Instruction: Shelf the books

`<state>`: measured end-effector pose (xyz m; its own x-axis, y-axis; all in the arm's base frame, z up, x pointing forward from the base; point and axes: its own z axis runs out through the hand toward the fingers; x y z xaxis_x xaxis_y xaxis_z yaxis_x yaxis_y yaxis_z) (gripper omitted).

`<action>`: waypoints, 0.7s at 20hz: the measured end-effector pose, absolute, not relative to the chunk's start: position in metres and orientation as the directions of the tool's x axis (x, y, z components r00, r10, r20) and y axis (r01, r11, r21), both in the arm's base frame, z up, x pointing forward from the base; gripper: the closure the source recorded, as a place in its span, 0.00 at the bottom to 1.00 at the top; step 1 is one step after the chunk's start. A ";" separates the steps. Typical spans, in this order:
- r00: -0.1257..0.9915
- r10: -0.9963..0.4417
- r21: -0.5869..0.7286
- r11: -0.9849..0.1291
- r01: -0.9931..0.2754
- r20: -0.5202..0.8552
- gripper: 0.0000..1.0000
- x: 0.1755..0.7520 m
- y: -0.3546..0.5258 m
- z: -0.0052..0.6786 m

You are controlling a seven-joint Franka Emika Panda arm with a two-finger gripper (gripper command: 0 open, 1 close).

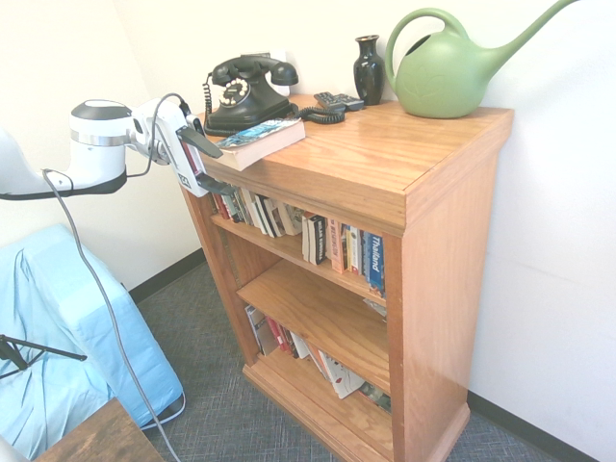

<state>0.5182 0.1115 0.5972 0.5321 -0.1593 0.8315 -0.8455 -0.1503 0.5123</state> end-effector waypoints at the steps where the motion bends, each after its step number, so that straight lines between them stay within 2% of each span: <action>1: 0.532 -0.159 0.513 -0.145 -0.846 0.832 0.00 0.521 0.114 0.597; 14: 0.523 -0.129 0.510 -0.117 -0.852 0.843 0.00 0.544 0.136 0.594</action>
<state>0.5445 0.1361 0.5936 0.5226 -0.1294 0.8427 -0.8519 -0.1174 0.5103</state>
